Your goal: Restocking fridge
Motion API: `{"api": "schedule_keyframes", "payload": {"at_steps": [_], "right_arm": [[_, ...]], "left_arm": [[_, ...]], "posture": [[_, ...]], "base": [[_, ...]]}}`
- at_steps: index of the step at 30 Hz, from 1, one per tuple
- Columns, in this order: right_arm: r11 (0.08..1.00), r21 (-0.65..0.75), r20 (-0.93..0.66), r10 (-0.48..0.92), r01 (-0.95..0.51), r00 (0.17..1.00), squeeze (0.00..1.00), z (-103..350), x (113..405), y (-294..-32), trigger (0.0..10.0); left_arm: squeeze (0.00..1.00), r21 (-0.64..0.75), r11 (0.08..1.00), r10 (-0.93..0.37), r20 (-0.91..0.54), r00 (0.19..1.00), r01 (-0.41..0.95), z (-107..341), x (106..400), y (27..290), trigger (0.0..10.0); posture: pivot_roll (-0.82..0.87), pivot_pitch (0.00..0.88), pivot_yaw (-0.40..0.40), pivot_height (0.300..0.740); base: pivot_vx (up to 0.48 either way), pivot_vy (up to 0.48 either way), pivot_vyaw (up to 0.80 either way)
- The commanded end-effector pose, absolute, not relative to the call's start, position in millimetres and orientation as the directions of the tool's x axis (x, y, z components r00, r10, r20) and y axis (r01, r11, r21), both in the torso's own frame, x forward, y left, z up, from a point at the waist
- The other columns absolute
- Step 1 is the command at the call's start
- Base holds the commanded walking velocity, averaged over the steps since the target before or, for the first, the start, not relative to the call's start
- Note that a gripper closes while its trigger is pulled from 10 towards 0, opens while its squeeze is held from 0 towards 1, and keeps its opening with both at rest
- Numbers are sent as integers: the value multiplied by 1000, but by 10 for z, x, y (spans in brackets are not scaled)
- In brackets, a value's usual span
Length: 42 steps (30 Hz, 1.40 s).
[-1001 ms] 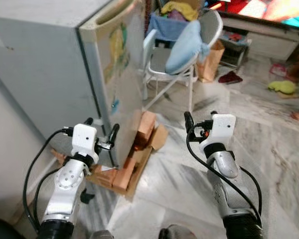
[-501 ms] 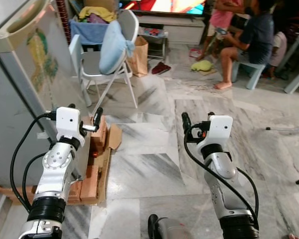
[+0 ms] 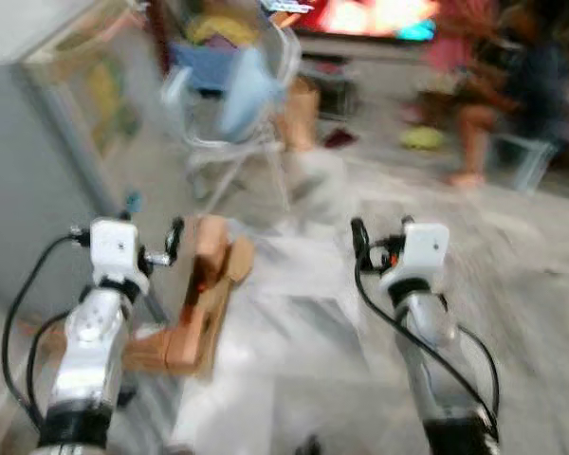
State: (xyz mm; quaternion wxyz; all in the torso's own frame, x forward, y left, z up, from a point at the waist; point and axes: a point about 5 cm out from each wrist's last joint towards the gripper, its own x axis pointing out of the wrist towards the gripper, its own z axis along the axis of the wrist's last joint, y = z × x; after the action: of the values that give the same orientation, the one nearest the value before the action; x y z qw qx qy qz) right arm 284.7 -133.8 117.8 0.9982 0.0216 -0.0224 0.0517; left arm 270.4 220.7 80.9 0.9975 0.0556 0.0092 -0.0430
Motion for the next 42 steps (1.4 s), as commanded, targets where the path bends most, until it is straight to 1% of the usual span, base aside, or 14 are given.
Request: {"api": "schedule_keyframes", "payload": {"at_steps": [1,6,15,19,22,31,39,42], "right_arm": [[994,40,59,104,-106,993,0,1219,2843,-1313,10000],[993,38,68,112,-114,991,0,1229,2835,-1283,10000],[993,36,52,110,-112,993,0,1191,2838,-1281,10000],[993,36,47,110,-112,993,0,1186,2843,-1273,10000],[993,33,47,110,-112,993,0,1184,2842,-1278,10000],[994,29,50,103,-105,993,0,1187,2847,-1291,10000],[994,34,57,104,-106,993,0,1190,2841,-1287,10000],[994,35,55,103,-105,993,0,1178,2827,-1294,10000]], "left_arm": [[0,115,985,-132,21,991,129,920,2774,2111,10000],[0,108,986,-132,10,991,131,914,2782,2078,10000],[0,104,986,-129,1,992,128,884,2728,2077,10000],[0,103,985,-136,-1,991,135,873,2722,2057,10000],[0,105,984,-144,-2,990,143,867,2721,2032,10000],[0,106,982,-158,-6,987,157,863,2723,1995,10000],[0,104,984,-148,-1,989,147,865,2721,1988,10000],[0,99,990,-104,-9,995,104,860,2717,2014,10000]], "posture": [[-11,43,-39,740],[-11,40,-38,740],[0,33,-41,740],[0,32,-41,740],[-4,31,-43,740],[-7,32,-43,740],[-5,30,-44,740],[-4,28,-45,740]], "base": [[472,0,-650],[446,0,-210],[0,0,0],[0,0,-734],[0,298,-800],[252,407,-758],[35,37,0],[0,0,0]]}}
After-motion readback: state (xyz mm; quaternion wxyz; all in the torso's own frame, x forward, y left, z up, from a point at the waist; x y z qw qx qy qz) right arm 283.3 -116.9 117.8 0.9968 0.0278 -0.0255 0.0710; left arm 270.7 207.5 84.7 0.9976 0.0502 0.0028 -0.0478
